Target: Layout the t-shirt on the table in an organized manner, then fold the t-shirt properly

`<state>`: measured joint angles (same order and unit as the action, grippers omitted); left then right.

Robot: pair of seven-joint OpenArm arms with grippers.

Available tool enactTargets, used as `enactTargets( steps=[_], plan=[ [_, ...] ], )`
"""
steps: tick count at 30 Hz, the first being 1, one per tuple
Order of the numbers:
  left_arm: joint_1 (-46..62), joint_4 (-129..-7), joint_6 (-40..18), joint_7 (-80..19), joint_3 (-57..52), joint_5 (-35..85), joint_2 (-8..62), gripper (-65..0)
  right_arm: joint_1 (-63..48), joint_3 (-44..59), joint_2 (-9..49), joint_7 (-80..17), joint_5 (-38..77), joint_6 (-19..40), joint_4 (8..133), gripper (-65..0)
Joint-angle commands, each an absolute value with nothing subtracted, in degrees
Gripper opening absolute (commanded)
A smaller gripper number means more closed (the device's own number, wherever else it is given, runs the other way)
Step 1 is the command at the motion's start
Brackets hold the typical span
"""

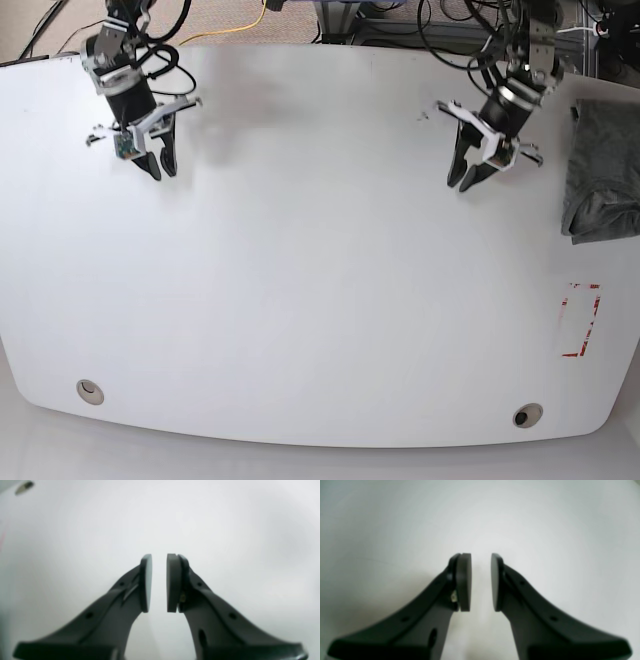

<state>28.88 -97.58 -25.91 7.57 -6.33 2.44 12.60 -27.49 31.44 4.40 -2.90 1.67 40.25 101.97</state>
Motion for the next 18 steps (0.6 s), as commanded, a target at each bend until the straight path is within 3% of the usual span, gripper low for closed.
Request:
enactTargets(
  steps=[1, 9, 18],
  plan=[
    [35.6, -102.5, -26.0, 9.6, -8.3, 3.2, 12.8, -56.0, -32.7, 32.0, 5.3, -0.6, 6.7, 40.0, 104.5, -51.8],
    [54.3, -110.4, -26.0, 9.6, -13.5, 3.4, 10.2, -56.0, -47.3, 32.2, 5.3, -0.5, 13.8, 40.0, 106.9, -52.0],
    [69.6, -110.9, -26.0, 9.6, -16.4, 3.2, 7.1, -56.0, -63.0, 31.3, 4.4, -0.5, 19.9, 40.0, 109.1, -52.0]
  ],
)
